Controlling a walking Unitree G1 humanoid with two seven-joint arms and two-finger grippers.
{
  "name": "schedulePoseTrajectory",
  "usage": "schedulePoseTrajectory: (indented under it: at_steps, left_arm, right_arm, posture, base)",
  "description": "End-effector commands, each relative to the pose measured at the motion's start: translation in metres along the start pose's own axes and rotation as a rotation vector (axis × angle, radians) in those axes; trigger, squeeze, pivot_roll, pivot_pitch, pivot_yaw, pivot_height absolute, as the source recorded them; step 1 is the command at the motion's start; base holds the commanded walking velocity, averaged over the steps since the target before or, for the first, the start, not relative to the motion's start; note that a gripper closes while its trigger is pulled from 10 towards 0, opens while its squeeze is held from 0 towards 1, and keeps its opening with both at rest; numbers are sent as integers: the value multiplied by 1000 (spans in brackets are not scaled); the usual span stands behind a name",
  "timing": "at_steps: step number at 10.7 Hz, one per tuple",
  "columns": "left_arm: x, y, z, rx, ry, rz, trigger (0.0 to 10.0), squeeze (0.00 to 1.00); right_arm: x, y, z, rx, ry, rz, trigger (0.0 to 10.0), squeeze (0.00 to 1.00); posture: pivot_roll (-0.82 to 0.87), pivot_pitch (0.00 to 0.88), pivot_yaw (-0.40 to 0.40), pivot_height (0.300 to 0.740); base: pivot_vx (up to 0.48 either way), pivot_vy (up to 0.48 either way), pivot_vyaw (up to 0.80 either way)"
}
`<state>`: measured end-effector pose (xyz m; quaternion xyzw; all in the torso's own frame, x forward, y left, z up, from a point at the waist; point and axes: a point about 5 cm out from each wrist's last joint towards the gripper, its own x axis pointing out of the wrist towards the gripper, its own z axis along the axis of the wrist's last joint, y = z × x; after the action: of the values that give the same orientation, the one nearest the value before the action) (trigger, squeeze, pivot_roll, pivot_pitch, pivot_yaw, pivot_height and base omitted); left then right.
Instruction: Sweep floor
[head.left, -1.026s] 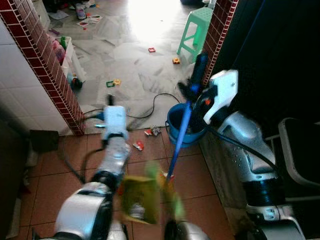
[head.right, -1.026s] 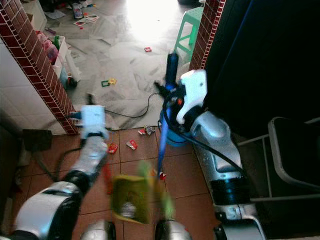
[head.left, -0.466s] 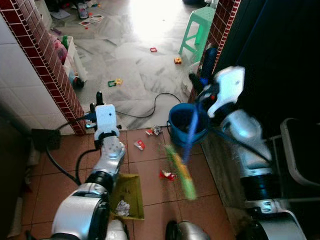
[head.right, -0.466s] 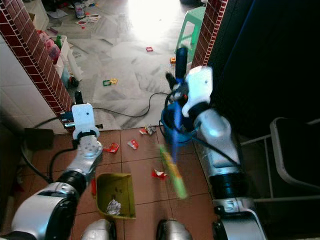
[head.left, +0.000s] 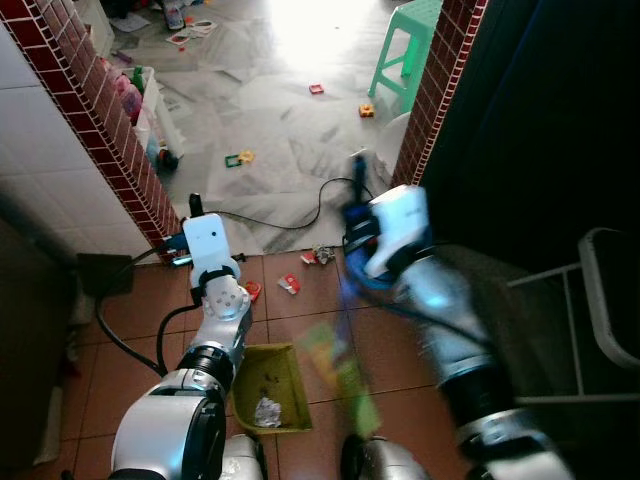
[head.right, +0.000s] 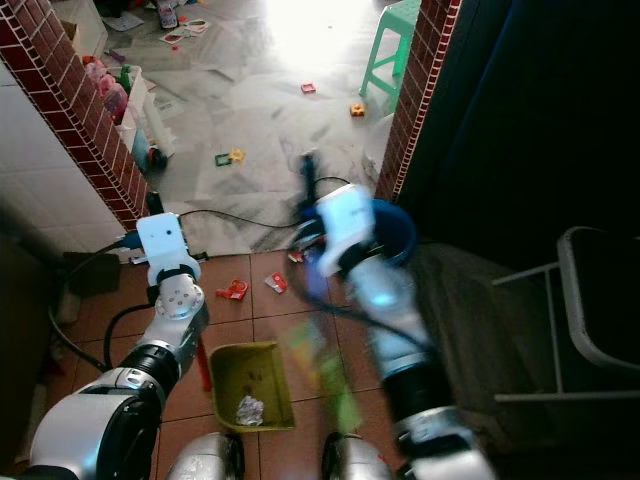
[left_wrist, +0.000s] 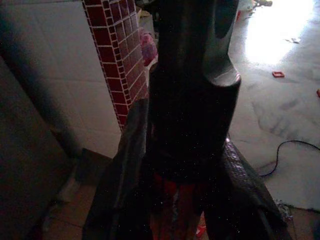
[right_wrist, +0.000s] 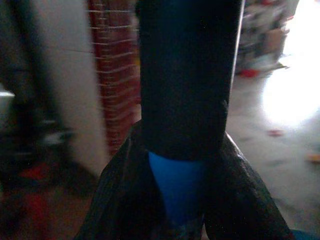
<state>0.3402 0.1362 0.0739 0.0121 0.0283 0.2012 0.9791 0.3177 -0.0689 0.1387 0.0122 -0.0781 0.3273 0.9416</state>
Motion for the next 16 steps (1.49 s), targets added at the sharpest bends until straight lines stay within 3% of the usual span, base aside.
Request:
schedulePoseTrajectory:
  at_steps: [1, 4, 5, 7, 13, 14, 16]
  left_arm:
    - [-14, -7, -26, 3, 144, -59, 10000, 0]
    - [-10, -16, -18, -38, 143, -159, 10000, 0]
    - [-9, -23, -15, -96, 159, -262, 10000, 0]
    - [-7, -25, -9, -166, 150, -355, 10000, 0]
    - [6, -9, -2, -146, 121, -364, 10000, 0]
    - [6, -9, -2, -145, 115, -366, 10000, 0]
    - [5, -10, -1, -146, 97, -385, 10000, 0]
  right_arm:
    - [1, 10, 6, 122, -20, 68, 10000, 0]
    - [3, 18, 31, 194, -99, 180, 10000, 0]
    - [4, 13, 48, 183, -120, 203, 10000, 0]
    - [2, -2, 72, 114, -167, 178, 10000, 0]
    - [0, -34, 121, -47, -301, 47, 10000, 0]
    - [-3, -41, 123, -120, -309, -15, 10000, 0]
    - [-8, -52, 112, -148, -281, -90, 10000, 0]
  posture:
    - [-47, 198, 10, 740]
    - [-56, 151, 7, 740]
    - [-63, 112, 6, 740]
    - [-65, 75, 8, 740]
    - [-78, 0, 14, 740]
    - [-80, 0, 14, 740]
    - [-78, 0, 13, 740]
  base:
    - [0, 0, 0]
    - [0, 0, 0]
    - [0, 0, 0]
    - [0, 0, 0]
    - [0, 0, 0]
    - [0, 0, 0]
    - [0, 0, 0]
